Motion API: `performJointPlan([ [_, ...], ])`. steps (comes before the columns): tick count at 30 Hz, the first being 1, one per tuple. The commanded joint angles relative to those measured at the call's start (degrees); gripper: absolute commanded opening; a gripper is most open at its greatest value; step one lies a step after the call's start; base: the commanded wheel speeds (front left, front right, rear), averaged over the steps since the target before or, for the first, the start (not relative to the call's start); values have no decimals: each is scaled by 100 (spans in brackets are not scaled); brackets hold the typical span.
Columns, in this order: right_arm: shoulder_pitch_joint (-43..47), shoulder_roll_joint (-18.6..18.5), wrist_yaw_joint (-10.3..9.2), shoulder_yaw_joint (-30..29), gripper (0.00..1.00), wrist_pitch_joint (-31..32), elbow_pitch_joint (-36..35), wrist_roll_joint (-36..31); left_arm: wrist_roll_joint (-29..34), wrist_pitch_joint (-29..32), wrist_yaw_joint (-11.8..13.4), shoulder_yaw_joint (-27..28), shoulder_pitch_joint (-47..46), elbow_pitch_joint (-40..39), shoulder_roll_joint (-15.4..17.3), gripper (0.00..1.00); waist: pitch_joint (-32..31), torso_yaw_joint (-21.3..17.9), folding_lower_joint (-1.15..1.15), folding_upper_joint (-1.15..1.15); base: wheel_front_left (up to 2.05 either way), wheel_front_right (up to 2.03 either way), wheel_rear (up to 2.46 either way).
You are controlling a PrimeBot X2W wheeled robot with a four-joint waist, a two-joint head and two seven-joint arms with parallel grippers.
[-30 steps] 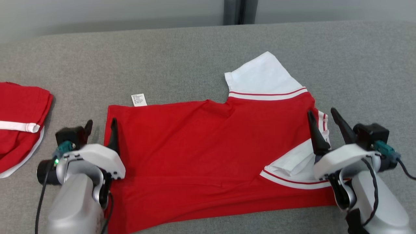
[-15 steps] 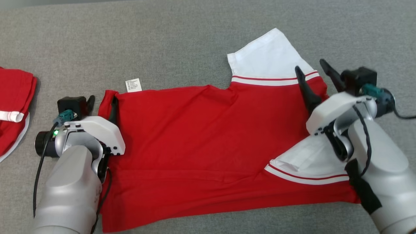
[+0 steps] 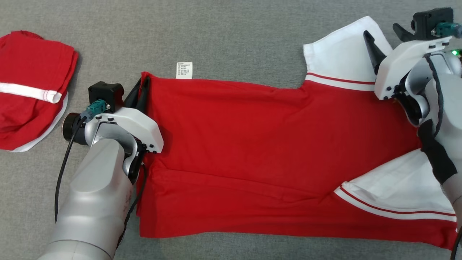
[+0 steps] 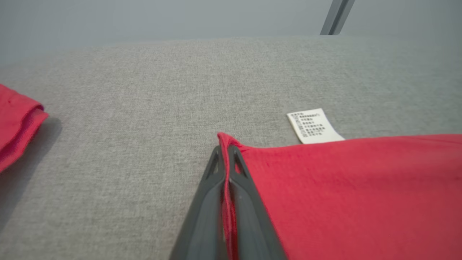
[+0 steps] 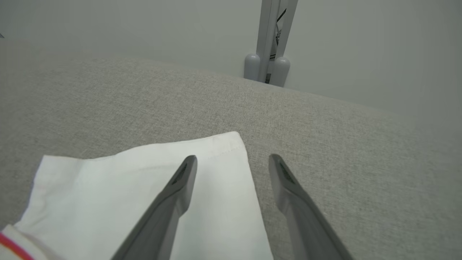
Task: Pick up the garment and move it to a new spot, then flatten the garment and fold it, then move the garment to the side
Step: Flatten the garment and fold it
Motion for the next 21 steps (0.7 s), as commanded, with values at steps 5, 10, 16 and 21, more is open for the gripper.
performJointPlan([
  [5, -545, -180, -2, 74, 100, 400, 565, -83, -598, 4, 9, -570, 175, -527, 27, 0, 366, 414, 0, 0, 0, 0, 0],
  [10, -724, -178, -2, 105, 84, 581, 892, -142, -971, 6, 158, -936, 168, -699, 20, 0, 485, 523, 0, 0, 0, 0, 0],
  [16, -992, -362, -4, 18, 0, 214, 1062, -220, -1168, 3, 436, -986, 31, -982, 27, 0, 561, 521, 0, 0, 0, 0, 0],
  [21, -1147, -337, -3, -191, 0, -342, 1152, -338, -1042, 1, 530, -680, 104, -1196, 36, 0, 474, 418, 0, 0, 0, 0, 0],
])
